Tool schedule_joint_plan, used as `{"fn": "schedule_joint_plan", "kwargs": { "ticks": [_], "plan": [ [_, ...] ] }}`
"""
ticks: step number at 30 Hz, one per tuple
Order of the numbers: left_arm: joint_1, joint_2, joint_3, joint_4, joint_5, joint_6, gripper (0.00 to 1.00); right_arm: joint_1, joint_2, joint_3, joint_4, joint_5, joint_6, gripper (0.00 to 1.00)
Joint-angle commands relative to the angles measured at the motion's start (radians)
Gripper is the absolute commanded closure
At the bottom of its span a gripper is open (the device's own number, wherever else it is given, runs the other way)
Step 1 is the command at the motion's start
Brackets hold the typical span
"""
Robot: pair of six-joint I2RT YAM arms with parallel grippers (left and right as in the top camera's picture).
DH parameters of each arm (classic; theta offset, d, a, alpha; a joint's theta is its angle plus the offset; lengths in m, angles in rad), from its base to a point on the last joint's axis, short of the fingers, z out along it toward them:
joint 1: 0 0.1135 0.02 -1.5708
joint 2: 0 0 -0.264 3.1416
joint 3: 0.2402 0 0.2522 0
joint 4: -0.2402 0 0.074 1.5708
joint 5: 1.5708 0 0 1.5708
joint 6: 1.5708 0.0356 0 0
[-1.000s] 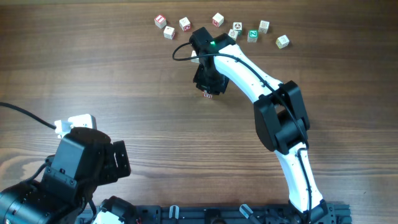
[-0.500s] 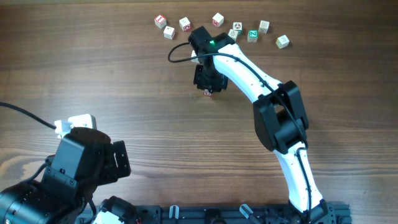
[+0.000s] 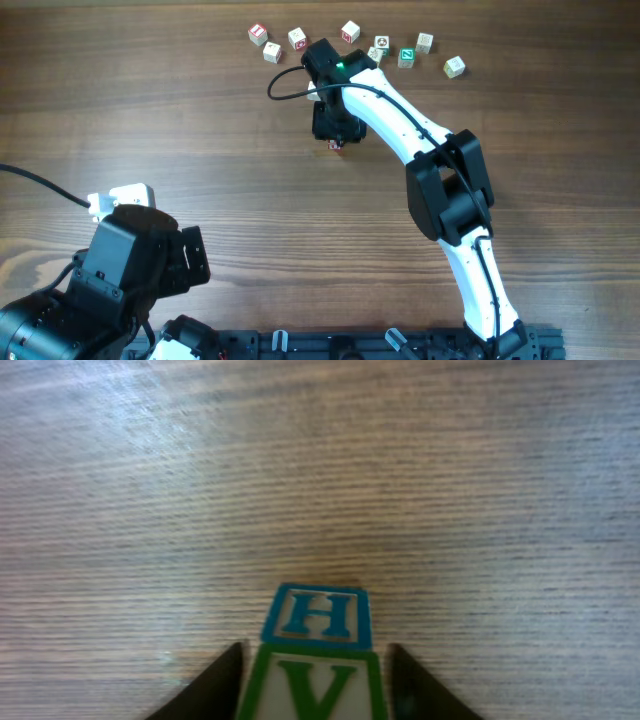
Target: Form a tower
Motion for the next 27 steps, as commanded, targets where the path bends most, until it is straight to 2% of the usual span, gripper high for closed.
{"fn": "schedule_joint_plan", "kwargs": {
  "ticks": [1, 12, 19, 23, 27],
  "plan": [
    [0.005, -0.003, 0.001, 0.0, -0.016, 0.016, 0.0, 0.0, 0.022, 0.049, -0.013, 0.02, -0.009, 0.37],
    [0.005, -0.003, 0.001, 0.0, -0.016, 0.015, 0.0, 0.0, -0.02, 0.083, -0.051, 0.017, 0.008, 0.01],
    [0.005, -0.003, 0.001, 0.0, -0.016, 0.015, 0.0, 0.001, -0.024, 0.213, -0.226, 0.02, 0.06, 0.04],
    [0.005, -0.003, 0.001, 0.0, -0.016, 0.015, 0.0, 0.001, -0.024, 0.27, -0.266, 0.014, 0.066, 0.01],
    [0.005, -0.003, 0.001, 0.0, -0.016, 0.015, 0.0, 0.001, -0.025, 0.421, -0.374, 0.014, 0.077, 0.01]
  ]
}}
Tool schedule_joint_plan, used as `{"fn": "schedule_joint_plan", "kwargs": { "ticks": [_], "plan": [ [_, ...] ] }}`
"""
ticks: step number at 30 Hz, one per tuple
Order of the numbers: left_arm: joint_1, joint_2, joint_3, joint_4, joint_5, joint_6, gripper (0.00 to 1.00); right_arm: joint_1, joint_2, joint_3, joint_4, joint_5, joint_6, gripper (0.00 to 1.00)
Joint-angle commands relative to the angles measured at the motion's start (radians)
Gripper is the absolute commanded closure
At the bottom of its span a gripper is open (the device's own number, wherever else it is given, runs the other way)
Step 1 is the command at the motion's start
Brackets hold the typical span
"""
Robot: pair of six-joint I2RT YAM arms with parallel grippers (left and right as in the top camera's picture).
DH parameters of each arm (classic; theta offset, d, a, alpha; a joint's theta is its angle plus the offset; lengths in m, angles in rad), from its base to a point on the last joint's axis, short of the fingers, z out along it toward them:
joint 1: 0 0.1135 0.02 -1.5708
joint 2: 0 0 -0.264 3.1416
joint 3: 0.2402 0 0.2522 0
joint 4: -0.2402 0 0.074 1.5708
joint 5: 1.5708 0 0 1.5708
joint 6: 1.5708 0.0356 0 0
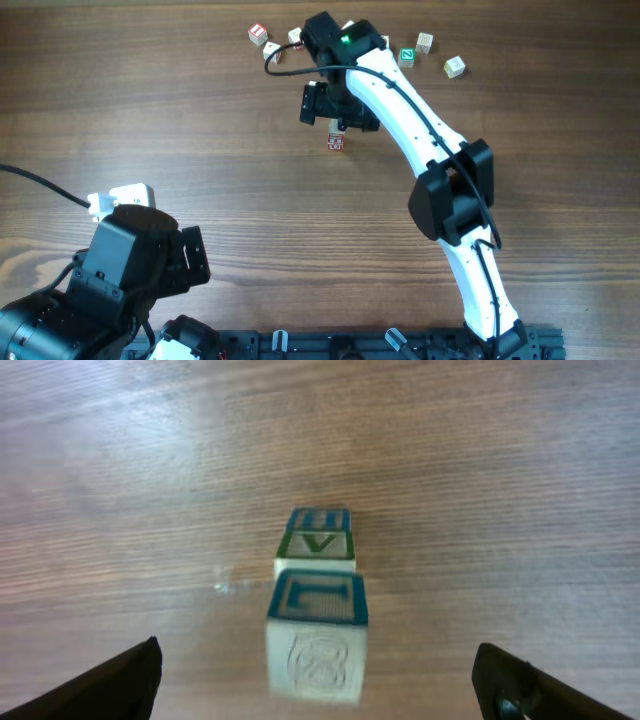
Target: Form a tower
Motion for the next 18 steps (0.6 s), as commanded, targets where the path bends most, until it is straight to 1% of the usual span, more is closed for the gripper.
{"fn": "schedule_joint_plan", "kwargs": {
  "ticks": [1, 3, 5, 9, 14, 18],
  "plan": [
    [0.005, -0.003, 0.001, 0.0, -0.016, 0.015, 0.0, 0.001, -0.028, 0.134, -0.066, 0.028, 0.019, 0.01],
    [0.005, -0.003, 0.001, 0.0, -0.016, 0.015, 0.0, 0.006, -0.027, 0.138, -0.097, 0.065, 0.019, 0.01],
    [0.005, -0.003, 0.001, 0.0, -0.016, 0.015, 0.0, 0.008, -0.027, 0.117, -0.097, 0.071, 0.027, 0.04],
    [0.005, -0.003, 0.001, 0.0, -0.016, 0.016, 0.0, 0.012, -0.026, 0.11, -0.086, 0.094, 0.048, 0.16],
    [0.005, -0.003, 0.001, 0.0, -0.016, 0.015, 0.0, 0.014, 0.003, 0.061, -0.069, 0.088, 0.048, 0.16],
    [0.005, -0.003, 0.001, 0.0, -0.016, 0.015, 0.0, 0.021, 0.036, 0.061, -0.057, 0.072, 0.048, 0.16]
  ]
}}
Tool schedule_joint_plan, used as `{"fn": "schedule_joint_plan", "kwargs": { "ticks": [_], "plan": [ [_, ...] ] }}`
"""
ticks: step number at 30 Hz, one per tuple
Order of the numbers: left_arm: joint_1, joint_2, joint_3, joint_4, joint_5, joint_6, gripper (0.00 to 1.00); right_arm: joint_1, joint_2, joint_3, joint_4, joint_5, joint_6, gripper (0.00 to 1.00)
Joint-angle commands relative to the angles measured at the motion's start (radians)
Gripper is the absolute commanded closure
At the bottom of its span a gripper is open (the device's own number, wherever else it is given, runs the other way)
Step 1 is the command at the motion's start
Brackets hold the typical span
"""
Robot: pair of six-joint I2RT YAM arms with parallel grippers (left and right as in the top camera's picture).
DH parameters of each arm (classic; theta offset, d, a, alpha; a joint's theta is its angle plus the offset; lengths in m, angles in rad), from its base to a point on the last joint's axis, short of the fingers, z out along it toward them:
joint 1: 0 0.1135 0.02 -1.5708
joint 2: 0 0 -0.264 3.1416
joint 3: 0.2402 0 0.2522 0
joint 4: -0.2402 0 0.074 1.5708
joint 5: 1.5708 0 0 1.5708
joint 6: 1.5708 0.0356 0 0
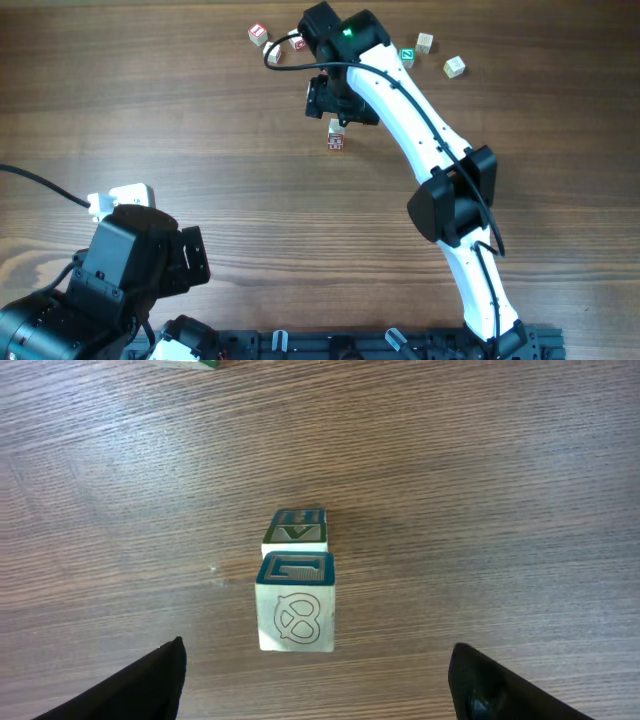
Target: Form a tower
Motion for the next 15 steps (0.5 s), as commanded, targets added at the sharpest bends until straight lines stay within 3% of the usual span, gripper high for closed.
{"fn": "schedule_joint_plan", "kwargs": {
  "ticks": [1, 5, 7, 15],
  "plan": [
    [0.005, -0.003, 0.001, 0.0, -0.016, 0.015, 0.0, 0.009, 0.047, -0.005, 0.003, -0.006, 0.014, 0.18],
    [0.005, -0.003, 0.001, 0.0, -0.016, 0.015, 0.0, 0.013, 0.077, -0.005, -0.004, -0.01, 0.038, 0.26],
    [0.005, -0.003, 0.001, 0.0, -0.016, 0.016, 0.0, 0.014, 0.077, -0.005, 0.006, -0.01, 0.04, 0.35],
    [0.005, -0.003, 0.001, 0.0, -0.016, 0.015, 0.0, 0.014, 0.121, -0.005, 0.019, -0.033, 0.04, 0.46]
  ]
}}
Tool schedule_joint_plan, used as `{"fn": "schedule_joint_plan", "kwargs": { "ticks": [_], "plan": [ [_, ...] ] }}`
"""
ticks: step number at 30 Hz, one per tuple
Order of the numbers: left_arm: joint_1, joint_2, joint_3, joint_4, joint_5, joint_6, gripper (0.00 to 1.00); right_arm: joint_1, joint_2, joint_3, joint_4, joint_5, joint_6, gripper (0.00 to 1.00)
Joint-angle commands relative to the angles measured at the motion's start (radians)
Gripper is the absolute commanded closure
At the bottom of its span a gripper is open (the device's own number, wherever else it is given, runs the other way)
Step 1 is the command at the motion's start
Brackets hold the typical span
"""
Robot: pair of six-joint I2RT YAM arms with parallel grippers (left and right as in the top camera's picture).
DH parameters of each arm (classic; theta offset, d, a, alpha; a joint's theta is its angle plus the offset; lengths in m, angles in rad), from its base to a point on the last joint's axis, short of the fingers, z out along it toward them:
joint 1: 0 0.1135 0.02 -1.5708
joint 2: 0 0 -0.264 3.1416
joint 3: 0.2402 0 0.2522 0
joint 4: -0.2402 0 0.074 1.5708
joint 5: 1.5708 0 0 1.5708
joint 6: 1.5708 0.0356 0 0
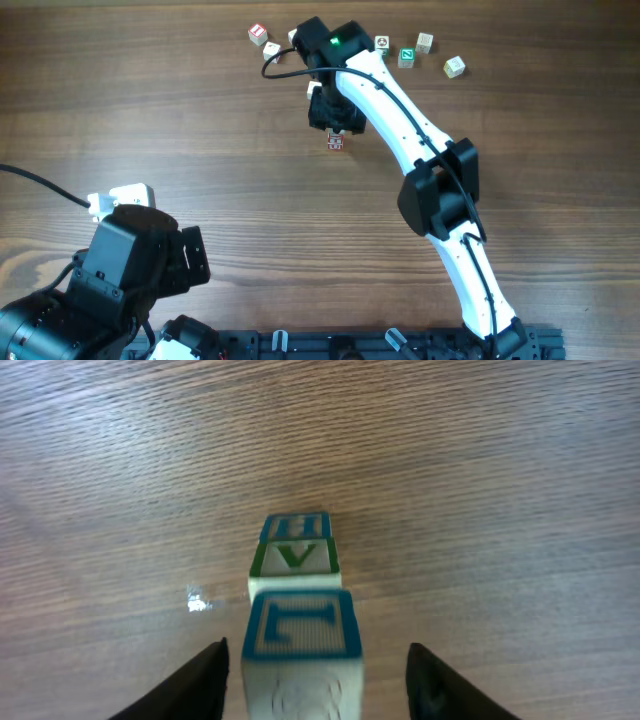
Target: Form a tower
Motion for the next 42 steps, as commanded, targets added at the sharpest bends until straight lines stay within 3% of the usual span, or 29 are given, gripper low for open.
{"fn": "schedule_joint_plan", "kwargs": {
  "ticks": [1, 4, 22, 42],
  "plan": [
    [0.005, -0.003, 0.001, 0.0, -0.016, 0.015, 0.0, 0.008, 0.026, -0.005, 0.014, -0.014, 0.013, 0.49],
    [0.005, -0.003, 0.001, 0.0, -0.016, 0.015, 0.0, 0.008, 0.026, -0.005, 0.022, -0.014, 0.013, 0.55],
    [0.005, -0.003, 0.001, 0.0, -0.016, 0.015, 0.0, 0.008, 0.026, -0.004, 0.022, -0.017, 0.01, 0.74],
    [0.005, -0.003, 0.001, 0.0, -0.016, 0.016, 0.0, 0.006, -0.019, -0.004, 0.037, -0.006, -0.094, 0.73]
  ]
}}
